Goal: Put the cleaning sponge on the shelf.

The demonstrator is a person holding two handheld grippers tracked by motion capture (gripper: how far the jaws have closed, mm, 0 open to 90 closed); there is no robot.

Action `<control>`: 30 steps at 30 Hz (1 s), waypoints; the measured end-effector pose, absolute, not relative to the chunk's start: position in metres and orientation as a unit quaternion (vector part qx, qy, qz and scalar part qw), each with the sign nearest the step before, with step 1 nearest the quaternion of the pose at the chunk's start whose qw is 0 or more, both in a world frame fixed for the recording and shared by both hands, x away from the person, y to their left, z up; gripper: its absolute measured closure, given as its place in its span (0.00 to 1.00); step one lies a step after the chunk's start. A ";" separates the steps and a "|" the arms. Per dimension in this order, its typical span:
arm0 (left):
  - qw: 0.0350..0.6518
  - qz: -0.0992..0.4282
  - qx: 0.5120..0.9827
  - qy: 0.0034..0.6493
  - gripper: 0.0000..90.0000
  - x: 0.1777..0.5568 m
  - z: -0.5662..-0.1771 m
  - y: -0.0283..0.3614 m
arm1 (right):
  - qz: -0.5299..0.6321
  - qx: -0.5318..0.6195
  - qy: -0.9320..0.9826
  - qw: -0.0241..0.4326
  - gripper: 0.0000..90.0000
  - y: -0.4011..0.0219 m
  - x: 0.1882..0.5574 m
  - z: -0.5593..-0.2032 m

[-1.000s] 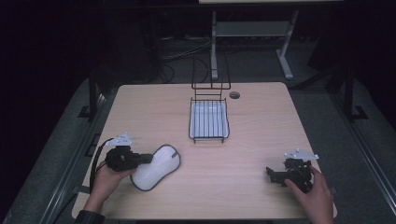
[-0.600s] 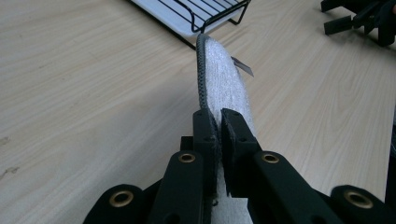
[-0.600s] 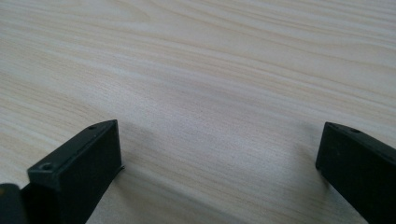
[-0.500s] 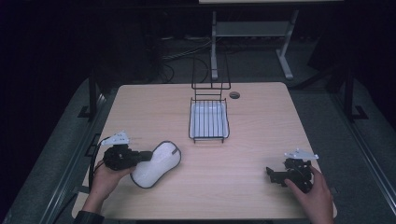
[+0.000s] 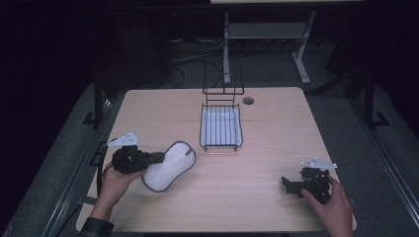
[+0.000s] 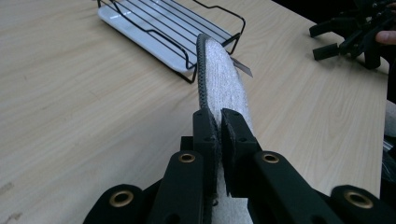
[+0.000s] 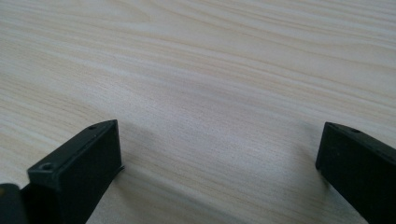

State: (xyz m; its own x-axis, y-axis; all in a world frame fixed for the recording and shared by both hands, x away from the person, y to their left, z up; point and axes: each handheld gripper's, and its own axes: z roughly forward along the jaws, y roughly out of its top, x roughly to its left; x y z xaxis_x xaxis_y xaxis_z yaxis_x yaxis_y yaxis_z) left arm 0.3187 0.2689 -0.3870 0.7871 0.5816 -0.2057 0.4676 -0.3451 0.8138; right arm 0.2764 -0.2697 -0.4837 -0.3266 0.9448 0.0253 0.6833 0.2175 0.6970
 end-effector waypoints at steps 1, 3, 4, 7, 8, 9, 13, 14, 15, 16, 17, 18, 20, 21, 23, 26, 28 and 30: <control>0.475 0.061 0.817 0.321 0.95 0.320 -0.386 0.268 | 0.313 0.541 0.752 0.209 0.00 -0.270 0.276 -0.484; 0.476 0.062 0.817 0.319 0.95 0.321 -0.384 0.266 | 0.313 0.541 0.752 0.209 0.00 -0.270 0.276 -0.484; 0.478 0.063 0.817 0.318 0.95 0.322 -0.383 0.265 | 0.313 0.541 0.752 0.209 0.00 -0.270 0.276 -0.484; 0.478 0.065 0.817 0.316 0.95 0.325 -0.382 0.263 | 0.313 0.541 0.752 0.209 0.00 -0.270 0.276 -0.484; 0.480 0.065 0.815 0.317 0.95 0.326 -0.381 0.262 | 0.313 0.541 0.752 0.209 0.00 -0.270 0.276 -0.484; 0.480 0.066 0.816 0.316 0.95 0.327 -0.380 0.262 | 0.313 0.541 0.752 0.209 0.00 -0.270 0.276 -0.484; 0.483 0.067 0.814 0.316 0.95 0.332 -0.378 0.260 | 0.313 0.541 0.752 0.209 0.00 -0.270 0.276 -0.484; 0.484 0.070 0.814 0.315 0.95 0.333 -0.377 0.259 | 0.313 0.542 0.752 0.209 0.00 -0.270 0.276 -0.484; 0.488 0.068 0.811 0.317 0.95 0.334 -0.377 0.258 | 0.313 0.541 0.752 0.209 0.00 -0.270 0.276 -0.484; 0.487 0.067 0.811 0.316 0.95 0.335 -0.377 0.258 | 0.313 0.541 0.752 0.209 0.00 -0.270 0.276 -0.484; 0.485 0.070 0.813 0.315 0.95 0.337 -0.376 0.257 | 0.313 0.541 0.752 0.209 0.00 -0.270 0.276 -0.484; 0.485 0.069 0.813 0.315 0.95 0.338 -0.376 0.257 | 0.313 0.541 0.752 0.209 0.00 -0.270 0.276 -0.484; 0.487 0.069 0.811 0.316 0.95 0.340 -0.376 0.255 | 0.313 0.541 0.752 0.209 0.00 -0.270 0.276 -0.484; 0.488 0.070 0.811 0.316 0.95 0.341 -0.375 0.255 | 0.313 0.541 0.752 0.209 0.00 -0.270 0.276 -0.484; 0.492 0.070 0.808 0.316 0.95 0.345 -0.375 0.253 | 0.313 0.541 0.752 0.209 0.00 -0.270 0.276 -0.484; 0.495 0.071 0.806 0.318 0.95 0.349 -0.374 0.250 | 0.313 0.541 0.752 0.209 0.00 -0.270 0.276 -0.484; 0.498 0.071 0.804 0.317 0.95 0.352 -0.373 0.247 | 0.313 0.541 0.752 0.209 0.00 -0.270 0.276 -0.484; 0.497 0.073 0.805 0.316 0.95 0.356 -0.372 0.244 | 0.313 0.541 0.752 0.209 0.00 -0.270 0.276 -0.484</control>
